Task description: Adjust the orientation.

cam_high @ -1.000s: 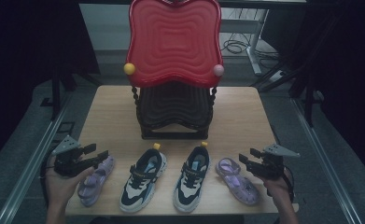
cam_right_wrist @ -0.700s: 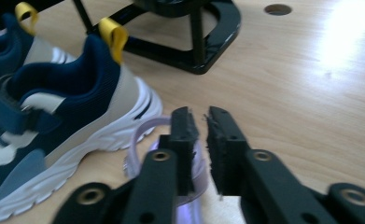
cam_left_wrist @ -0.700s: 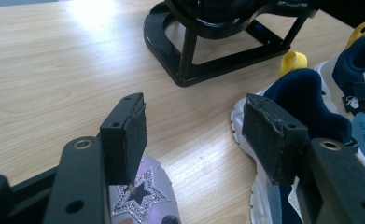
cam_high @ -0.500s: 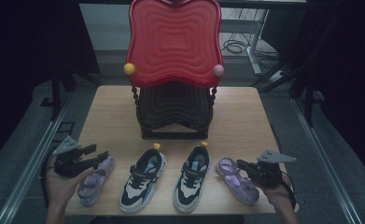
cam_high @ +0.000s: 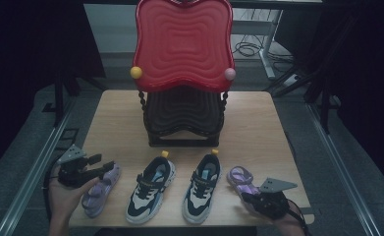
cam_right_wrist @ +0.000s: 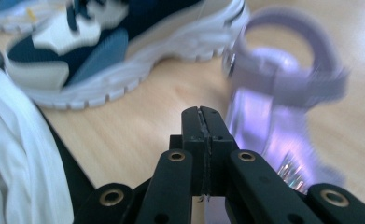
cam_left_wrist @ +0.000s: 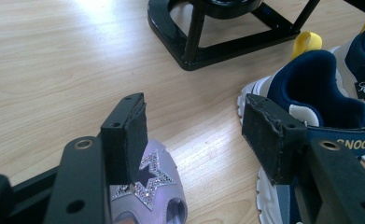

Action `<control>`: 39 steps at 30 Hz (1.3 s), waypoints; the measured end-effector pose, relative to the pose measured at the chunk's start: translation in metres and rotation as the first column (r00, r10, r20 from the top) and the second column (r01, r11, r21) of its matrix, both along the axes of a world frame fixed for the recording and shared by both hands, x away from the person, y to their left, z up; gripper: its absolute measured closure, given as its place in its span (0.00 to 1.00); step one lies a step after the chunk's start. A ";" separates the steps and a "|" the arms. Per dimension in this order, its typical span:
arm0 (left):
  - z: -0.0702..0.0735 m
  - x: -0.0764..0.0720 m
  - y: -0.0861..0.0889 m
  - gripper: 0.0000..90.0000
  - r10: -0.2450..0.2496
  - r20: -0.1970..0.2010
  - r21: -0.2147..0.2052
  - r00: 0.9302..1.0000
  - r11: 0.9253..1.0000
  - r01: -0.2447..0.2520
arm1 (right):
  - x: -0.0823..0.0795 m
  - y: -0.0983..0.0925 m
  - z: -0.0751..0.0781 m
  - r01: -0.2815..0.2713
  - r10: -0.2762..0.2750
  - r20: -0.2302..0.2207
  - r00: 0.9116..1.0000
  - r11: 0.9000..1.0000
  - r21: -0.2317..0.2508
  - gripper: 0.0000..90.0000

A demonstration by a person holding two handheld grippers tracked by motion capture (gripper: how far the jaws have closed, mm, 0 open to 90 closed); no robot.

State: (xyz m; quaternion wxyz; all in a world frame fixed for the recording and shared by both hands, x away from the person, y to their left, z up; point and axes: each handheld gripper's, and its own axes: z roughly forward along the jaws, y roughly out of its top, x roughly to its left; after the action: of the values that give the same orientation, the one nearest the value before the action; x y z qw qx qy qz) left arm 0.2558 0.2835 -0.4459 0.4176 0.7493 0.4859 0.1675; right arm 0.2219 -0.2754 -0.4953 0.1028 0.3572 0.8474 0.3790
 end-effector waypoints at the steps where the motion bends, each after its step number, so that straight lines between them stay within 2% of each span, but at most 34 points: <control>1: -0.001 0.000 0.000 0.45 0.001 -0.003 0.001 1.000 1.000 -0.001 | -0.002 0.000 -0.002 0.000 0.000 -0.005 1.000 1.000 -0.007 0.99; 8: -0.003 0.001 0.000 0.45 0.003 -0.017 0.005 1.000 1.000 -0.003 | -0.006 -0.004 -0.012 0.001 -0.002 -0.055 0.998 1.000 -0.022 0.99; 10: -0.004 0.001 0.000 0.45 0.002 -0.020 0.007 1.000 1.000 -0.001 | -0.006 -0.003 -0.013 0.006 -0.009 -0.062 0.998 0.999 -0.040 0.99; 17: -0.008 0.002 0.001 0.45 0.005 -0.037 0.010 0.999 1.000 -0.005 | -0.006 -0.007 -0.012 0.006 -0.011 -0.069 0.998 0.997 -0.072 0.99; 22: -0.007 0.001 0.001 0.45 0.005 -0.032 0.009 0.999 1.000 -0.005 | -0.005 -0.014 -0.011 0.020 -0.026 -0.071 0.997 0.996 -0.089 0.99; 29: -0.009 0.001 0.002 0.45 0.005 -0.041 0.014 0.999 1.000 -0.004 | -0.003 -0.024 -0.010 0.021 -0.027 -0.092 0.995 0.997 -0.074 0.99; 39: -0.011 0.001 0.002 0.45 0.002 -0.049 0.014 0.999 1.000 -0.002 | -0.002 -0.033 -0.007 0.032 -0.042 -0.105 0.994 0.995 -0.089 0.99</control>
State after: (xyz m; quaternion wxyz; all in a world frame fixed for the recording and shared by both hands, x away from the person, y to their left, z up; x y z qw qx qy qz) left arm 0.2565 0.2852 -0.4567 0.4001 0.7556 0.4956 0.1529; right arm 0.2197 -0.3079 -0.5025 0.0801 0.3876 0.8607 0.3201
